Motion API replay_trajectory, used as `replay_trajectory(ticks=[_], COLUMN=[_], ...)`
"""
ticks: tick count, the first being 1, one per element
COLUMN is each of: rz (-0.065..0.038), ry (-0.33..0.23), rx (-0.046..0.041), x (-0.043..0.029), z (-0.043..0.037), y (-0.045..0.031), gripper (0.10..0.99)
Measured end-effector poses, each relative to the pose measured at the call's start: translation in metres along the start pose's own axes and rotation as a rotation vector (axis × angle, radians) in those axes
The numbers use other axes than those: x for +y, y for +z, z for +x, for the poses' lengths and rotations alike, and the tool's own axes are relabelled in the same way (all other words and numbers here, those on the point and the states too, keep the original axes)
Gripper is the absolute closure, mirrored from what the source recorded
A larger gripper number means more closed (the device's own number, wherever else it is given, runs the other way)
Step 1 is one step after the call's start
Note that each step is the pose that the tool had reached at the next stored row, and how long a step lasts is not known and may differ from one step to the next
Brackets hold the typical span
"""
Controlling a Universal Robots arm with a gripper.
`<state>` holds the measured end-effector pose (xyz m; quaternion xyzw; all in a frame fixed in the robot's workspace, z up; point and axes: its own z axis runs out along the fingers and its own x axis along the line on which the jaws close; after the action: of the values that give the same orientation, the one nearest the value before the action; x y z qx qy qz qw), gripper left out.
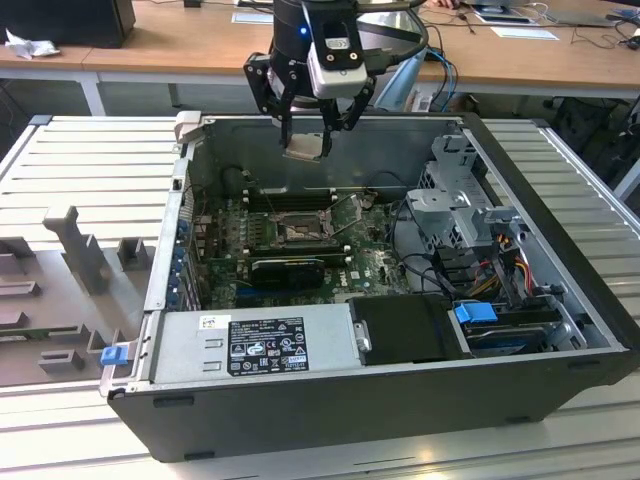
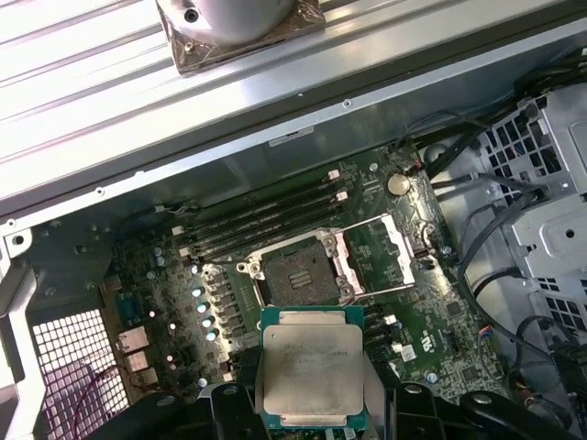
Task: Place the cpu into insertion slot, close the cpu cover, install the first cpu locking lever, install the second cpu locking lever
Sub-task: 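Place the cpu into insertion slot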
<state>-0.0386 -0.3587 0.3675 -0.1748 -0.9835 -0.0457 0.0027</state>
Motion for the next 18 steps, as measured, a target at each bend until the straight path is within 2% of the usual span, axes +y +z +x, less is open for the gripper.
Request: replay_trajectory(ticks=[18], rz=[-0.002], ry=[0.078], rx=[-0.007], x=[0.0], z=[0.0001], y=[0.0], gripper=[0.561])
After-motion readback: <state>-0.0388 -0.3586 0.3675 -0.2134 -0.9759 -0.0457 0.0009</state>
